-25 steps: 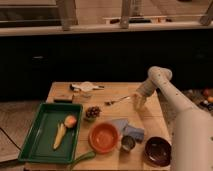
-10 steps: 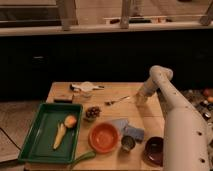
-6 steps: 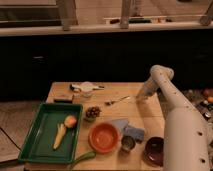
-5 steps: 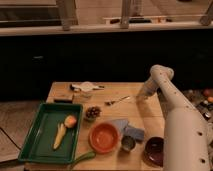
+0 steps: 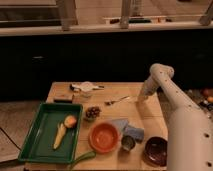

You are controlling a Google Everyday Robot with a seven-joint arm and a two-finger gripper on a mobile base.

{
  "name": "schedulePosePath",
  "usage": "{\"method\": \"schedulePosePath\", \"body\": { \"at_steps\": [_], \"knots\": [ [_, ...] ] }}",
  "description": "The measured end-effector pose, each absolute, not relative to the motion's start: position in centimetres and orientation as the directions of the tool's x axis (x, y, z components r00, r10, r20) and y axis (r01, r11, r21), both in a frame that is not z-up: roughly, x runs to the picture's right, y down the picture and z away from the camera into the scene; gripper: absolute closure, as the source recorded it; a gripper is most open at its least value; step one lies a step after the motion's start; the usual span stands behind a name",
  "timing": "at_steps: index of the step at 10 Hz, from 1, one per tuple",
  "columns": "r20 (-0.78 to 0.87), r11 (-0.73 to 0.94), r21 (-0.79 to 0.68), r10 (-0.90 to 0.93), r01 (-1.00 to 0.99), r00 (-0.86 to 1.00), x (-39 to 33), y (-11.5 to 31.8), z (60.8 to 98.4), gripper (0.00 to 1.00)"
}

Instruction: Place fork in red bowl

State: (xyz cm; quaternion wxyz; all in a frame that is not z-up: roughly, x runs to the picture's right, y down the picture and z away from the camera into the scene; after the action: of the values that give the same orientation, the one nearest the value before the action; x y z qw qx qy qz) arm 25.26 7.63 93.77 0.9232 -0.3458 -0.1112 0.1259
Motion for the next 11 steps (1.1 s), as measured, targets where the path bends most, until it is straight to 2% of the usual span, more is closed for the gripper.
{"method": "schedulePosePath", "body": {
  "at_steps": [9, 10, 11],
  "knots": [
    [0.153, 0.777, -0.626, 0.215, -0.074, 0.965, 23.9, 5.6, 89.0, 0.97],
    [0.152, 0.780, -0.622, 0.208, -0.070, 0.966, 24.2, 5.6, 88.4, 0.92],
    [0.155, 0.782, -0.620, 0.201, -0.063, 0.967, 24.0, 5.6, 88.0, 0.91]
  ]
}}
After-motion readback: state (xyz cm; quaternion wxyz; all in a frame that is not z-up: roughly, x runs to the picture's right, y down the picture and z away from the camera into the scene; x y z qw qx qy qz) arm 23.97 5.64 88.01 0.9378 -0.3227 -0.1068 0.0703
